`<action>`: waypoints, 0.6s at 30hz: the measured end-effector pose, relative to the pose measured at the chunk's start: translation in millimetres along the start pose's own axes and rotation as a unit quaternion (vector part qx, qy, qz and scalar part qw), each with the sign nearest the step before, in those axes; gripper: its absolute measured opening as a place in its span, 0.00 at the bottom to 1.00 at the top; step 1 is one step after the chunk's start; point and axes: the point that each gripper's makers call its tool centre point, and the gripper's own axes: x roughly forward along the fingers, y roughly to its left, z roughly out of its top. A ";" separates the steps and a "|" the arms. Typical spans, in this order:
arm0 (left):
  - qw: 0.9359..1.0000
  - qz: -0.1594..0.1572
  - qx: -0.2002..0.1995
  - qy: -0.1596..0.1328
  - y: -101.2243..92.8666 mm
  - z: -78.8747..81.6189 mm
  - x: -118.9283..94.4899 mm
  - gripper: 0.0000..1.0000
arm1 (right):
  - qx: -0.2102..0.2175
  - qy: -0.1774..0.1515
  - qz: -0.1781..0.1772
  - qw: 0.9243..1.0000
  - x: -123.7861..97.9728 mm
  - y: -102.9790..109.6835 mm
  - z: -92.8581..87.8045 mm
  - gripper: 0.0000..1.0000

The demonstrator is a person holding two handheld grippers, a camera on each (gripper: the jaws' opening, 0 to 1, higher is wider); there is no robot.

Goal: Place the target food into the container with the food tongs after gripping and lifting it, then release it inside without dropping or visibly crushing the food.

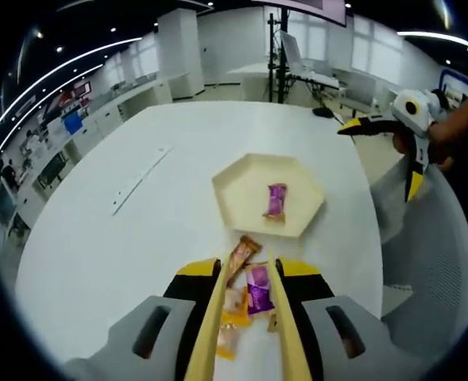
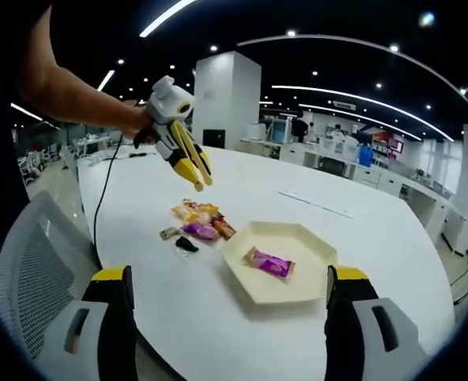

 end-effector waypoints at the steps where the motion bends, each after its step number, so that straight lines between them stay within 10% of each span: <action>1: 1.000 0.000 -0.001 0.000 -0.6 -1.3 0.3 0.24 | 0.000 -0.001 0.000 1.000 -0.1 0.0 0.2 0.99; 18: 1.000 0.011 -0.001 -0.006 0.0 -11.6 6.7 0.23 | 0.002 -0.005 -0.004 1.000 -1.4 -0.2 2.4 0.99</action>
